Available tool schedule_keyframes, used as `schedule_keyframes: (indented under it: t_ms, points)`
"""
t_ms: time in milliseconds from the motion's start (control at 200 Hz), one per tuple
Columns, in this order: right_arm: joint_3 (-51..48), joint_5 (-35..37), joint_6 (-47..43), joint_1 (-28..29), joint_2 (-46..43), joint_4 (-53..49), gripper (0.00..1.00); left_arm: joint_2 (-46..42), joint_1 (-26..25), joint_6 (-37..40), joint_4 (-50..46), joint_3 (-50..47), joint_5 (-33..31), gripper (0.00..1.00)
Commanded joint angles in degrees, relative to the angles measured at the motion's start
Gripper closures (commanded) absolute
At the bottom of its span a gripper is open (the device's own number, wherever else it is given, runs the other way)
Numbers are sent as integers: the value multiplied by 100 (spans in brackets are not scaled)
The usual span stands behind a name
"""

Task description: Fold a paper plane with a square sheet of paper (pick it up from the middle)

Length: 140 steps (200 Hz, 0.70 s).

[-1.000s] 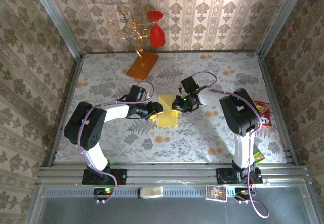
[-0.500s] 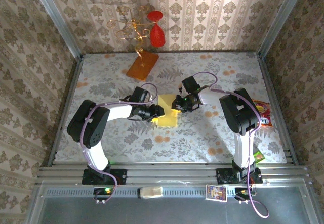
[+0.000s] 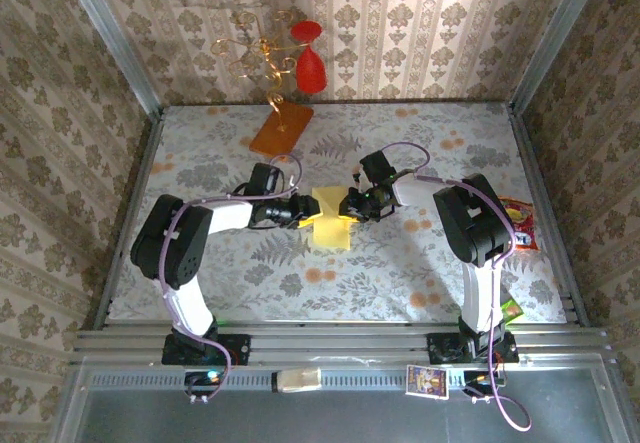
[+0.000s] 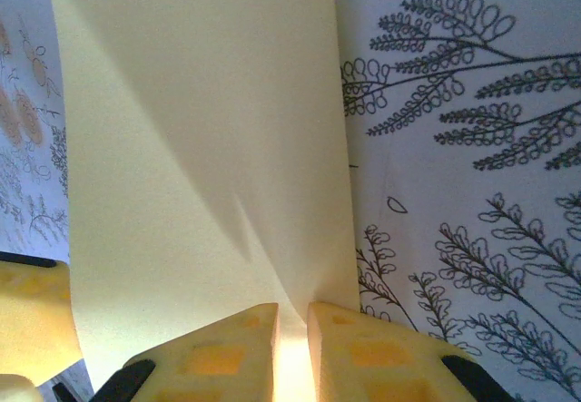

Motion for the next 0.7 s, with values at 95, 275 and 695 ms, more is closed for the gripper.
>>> schedule_keyframes:
  t_ms: [95,275,695]
  points:
    - [-203,161,-94,-54,101,-185,80,309,-7,19,22,229,295,67]
    - [-177,138,-120,-57,103,-184,79,306,185,22,18,259,283,73]
    - [-155,-80,-394,-114,-82,18,71,356,271,138,-29,363,293,83]
